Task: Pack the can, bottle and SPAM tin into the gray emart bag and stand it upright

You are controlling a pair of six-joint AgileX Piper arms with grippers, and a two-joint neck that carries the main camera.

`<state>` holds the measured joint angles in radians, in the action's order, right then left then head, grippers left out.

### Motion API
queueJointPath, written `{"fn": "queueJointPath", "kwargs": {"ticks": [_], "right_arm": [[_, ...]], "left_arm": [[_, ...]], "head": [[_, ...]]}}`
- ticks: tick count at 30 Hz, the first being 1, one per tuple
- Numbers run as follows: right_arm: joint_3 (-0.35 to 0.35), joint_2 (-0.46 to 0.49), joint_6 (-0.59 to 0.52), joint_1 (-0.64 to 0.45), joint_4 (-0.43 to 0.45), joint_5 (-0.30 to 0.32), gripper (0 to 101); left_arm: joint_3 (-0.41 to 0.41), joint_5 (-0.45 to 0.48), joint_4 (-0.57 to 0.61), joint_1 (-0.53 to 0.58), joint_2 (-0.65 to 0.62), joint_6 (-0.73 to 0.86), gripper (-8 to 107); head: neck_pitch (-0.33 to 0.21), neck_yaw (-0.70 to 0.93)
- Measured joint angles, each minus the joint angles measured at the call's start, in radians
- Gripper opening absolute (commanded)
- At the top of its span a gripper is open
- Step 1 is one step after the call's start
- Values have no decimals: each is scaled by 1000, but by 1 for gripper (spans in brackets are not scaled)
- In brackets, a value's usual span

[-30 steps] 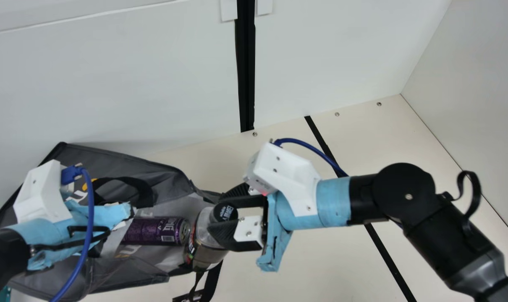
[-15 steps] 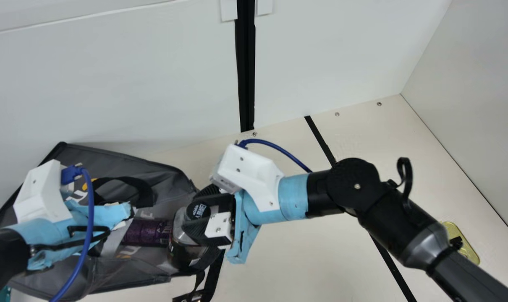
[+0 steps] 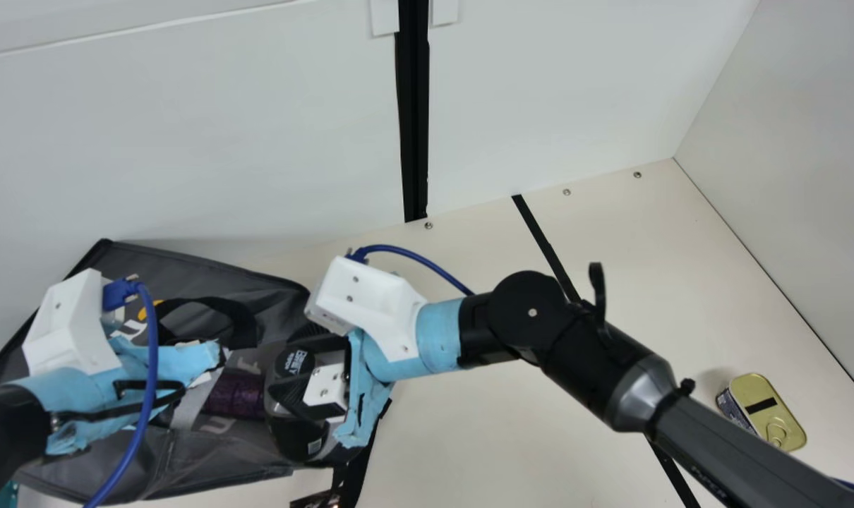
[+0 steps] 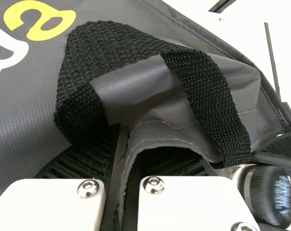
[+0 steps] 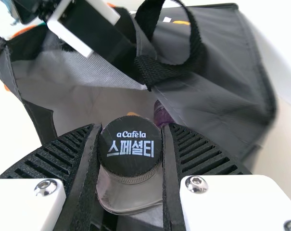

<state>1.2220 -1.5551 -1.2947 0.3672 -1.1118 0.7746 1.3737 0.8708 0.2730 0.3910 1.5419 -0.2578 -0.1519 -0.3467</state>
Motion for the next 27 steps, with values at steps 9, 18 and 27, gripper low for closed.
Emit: {"fn": "queueJointPath", "kwargs": {"ticks": [9, 18, 27], "right_arm": [[56, -100, -29, 35, -2, -45, 0], [145, -200, -21, 61, 27, -63, 0], [204, -254, 9, 77, 52, -69, 23]], "left_arm": [[0, 0, 0, 0, 0, 0, -8], [0, 0, 0, 0, 0, 0, -8], [0, 0, 0, 0, 0, 0, -8]], "head": [[0, -2], [0, 0], [0, 0]]}}
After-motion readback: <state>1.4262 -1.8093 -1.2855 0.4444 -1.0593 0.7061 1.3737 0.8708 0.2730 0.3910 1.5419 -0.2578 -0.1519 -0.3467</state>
